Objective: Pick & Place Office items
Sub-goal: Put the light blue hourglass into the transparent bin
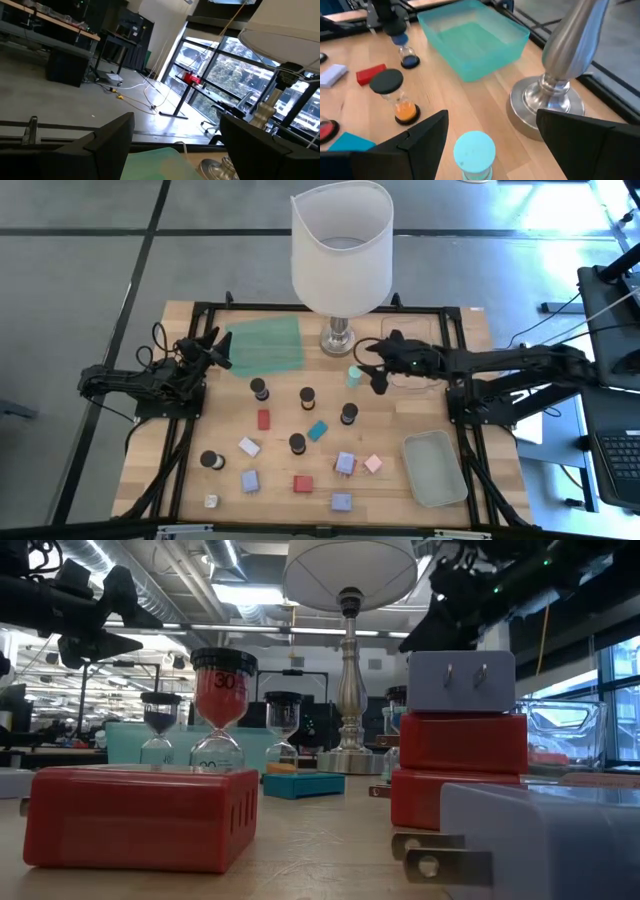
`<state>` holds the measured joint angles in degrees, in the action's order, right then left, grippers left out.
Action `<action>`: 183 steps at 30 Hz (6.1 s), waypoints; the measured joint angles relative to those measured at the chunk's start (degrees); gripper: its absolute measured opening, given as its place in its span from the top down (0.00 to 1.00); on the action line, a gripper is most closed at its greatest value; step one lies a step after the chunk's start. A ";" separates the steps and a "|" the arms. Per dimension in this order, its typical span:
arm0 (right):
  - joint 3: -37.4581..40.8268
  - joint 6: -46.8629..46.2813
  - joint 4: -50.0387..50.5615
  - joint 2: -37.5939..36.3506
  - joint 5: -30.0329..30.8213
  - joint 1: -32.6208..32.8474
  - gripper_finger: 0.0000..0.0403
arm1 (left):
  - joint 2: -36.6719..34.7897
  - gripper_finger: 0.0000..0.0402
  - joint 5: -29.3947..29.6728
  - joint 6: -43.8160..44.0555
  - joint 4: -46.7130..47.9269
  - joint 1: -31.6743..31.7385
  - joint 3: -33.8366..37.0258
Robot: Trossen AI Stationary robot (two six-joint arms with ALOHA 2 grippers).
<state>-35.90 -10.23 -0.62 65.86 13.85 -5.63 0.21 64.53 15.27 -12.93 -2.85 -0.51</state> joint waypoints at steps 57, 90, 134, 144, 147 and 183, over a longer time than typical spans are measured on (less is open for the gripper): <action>0.00 7.98 -4.55 15.27 5.07 3.71 0.07 | 0.00 0.28 -0.09 0.00 -0.07 0.00 0.00; 0.00 -2.82 -8.49 21.16 4.71 1.42 0.53 | 0.00 0.28 -0.08 0.02 -0.07 0.00 0.00; 0.04 -26.08 37.02 -14.28 25.31 -14.04 0.51 | 0.00 0.28 -0.08 0.01 -0.07 0.00 0.00; 0.04 -13.65 24.77 -4.82 16.01 -21.14 0.51 | -0.01 0.28 -0.08 0.01 -0.06 0.00 0.00; 0.04 -12.46 21.81 -2.36 13.00 -22.67 0.51 | 0.00 0.28 -0.08 0.01 -0.06 0.00 0.00; 0.00 -19.38 12.63 10.91 12.28 -23.37 0.51 | 0.00 0.28 -0.07 0.00 -0.07 0.00 0.00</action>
<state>-35.90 -29.61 12.01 76.77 26.13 -28.99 0.20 64.47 15.27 -12.99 -2.85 -0.51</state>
